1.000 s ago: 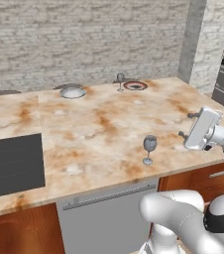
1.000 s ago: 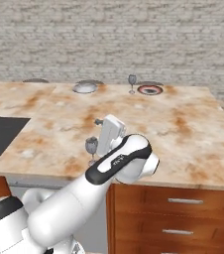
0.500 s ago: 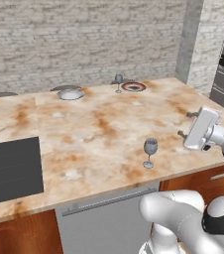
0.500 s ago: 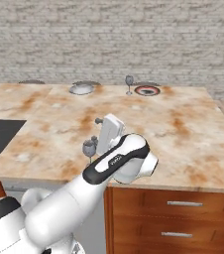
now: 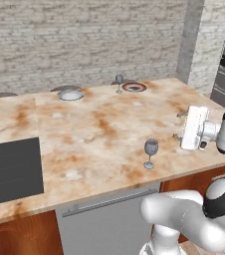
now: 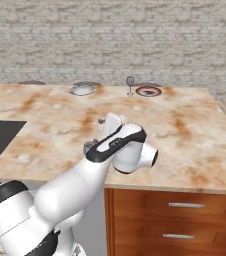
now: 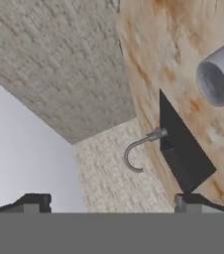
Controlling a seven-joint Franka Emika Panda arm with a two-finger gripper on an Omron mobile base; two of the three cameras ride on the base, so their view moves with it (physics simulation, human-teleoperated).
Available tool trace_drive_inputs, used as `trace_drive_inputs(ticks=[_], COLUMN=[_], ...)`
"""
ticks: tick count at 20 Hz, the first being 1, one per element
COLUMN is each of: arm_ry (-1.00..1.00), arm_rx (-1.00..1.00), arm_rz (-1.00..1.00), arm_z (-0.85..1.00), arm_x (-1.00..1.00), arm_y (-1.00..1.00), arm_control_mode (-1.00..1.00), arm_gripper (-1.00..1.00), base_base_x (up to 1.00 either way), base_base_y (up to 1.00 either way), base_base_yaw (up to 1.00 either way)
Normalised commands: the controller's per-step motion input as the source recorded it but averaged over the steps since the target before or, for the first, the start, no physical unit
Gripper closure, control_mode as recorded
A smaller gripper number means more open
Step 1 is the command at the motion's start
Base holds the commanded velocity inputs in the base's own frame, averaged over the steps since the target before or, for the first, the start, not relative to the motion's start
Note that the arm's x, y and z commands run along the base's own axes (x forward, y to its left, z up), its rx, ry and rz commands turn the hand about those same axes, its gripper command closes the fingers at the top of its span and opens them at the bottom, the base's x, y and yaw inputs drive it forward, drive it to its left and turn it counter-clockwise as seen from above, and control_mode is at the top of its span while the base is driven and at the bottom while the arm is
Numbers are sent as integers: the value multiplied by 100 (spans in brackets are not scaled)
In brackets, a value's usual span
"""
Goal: Retrieve the wine glasses from the counter and place one next to each plate.
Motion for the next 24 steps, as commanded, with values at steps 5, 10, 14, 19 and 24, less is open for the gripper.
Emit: trace_drive_inputs(ticks=[5, 10, 14, 19, 24], arm_ry=[76, 67, 46, 27, 21], arm_rx=[-7, -1, 1, 12, 9], arm_rz=[2, 0, 1, 0, 1], arm_z=[-35, -43, -47, -36, -28], arm_x=[50, 38, 8, 0, 0], arm_y=[0, 0, 0, -4, 0], arm_control_mode=[-100, -100, -100, -100, -100], arm_gripper=[-100, -100, -100, -100, -100], base_base_x=[0, 0, 0, 0, 0], base_base_y=[0, 0, 0, 0, 0], base_base_yaw=[0, 0, 0, 0, 0])
